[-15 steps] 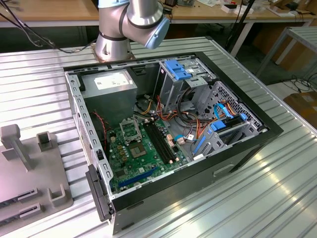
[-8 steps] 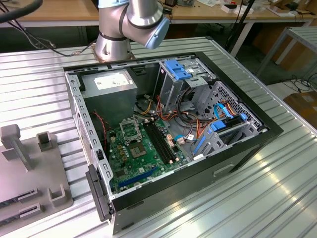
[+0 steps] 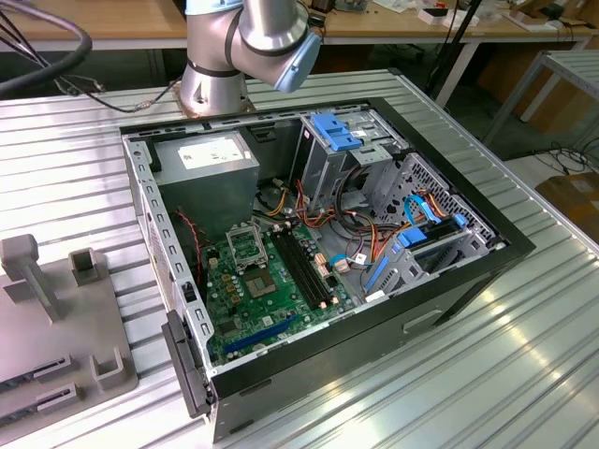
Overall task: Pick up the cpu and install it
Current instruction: 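Pick up the cpu and move it towards the insertion slot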
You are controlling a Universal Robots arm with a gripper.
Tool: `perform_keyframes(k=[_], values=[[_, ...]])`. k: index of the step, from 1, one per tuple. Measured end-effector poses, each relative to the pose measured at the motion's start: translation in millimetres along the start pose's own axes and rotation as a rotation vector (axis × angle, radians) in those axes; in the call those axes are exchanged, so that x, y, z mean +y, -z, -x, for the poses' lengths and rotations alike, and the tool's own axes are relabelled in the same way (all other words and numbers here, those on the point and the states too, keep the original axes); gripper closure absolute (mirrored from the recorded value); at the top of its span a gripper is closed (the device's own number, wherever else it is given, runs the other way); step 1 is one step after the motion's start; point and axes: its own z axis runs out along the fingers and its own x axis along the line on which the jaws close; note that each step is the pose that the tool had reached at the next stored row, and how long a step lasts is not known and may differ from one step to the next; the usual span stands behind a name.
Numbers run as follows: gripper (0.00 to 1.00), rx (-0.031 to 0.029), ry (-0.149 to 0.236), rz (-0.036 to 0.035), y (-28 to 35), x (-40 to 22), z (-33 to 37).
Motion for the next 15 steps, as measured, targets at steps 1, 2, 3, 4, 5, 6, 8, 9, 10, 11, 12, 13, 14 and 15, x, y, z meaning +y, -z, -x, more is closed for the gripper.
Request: perform_keyframes(k=[1, 2, 3, 4, 5, 6, 8, 9, 10, 11, 12, 13, 14, 15], values=[[0.31, 0.0001, 0.000, -0.0001, -3.0, -0.2, 0.8], [0.31, 0.0001, -0.001, -0.0001, -4.7, -0.2, 1.0], [0.31, 0.0001, -0.001, -0.0001, -6.5, -0.3, 1.1], [0.31, 0.0001, -0.001, -0.0001, -8.6, -0.3, 1.1], [0.31, 0.0001, -0.001, -0.0002, -10.3, -0.4, 1.1], [0.31, 0.0001, -0.001, -0.0019, -12.0, -0.5, 1.2], [0.31, 0.0007, -0.001, -0.0102, -14.0, 0.1, 1.9], [0.31, 0.0009, -0.001, -0.0146, -14.8, 0.6, 2.2], [0.31, 0.0011, -0.001, -0.0184, -15.9, 1.2, 2.5], [0.31, 0.0010, -0.001, -0.0196, -17.3, 1.7, 2.7], [0.31, 0.0011, -0.001, -0.0197, -18.4, 1.7, 2.9], [0.31, 0.0012, -0.001, -0.0198, -18.9, 1.7, 2.8], [0.31, 0.0013, -0.001, -0.0199, -18.9, 1.7, 2.8], [0.32, 0.0014, -0.002, -0.0199, -18.9, 1.8, 2.8]])
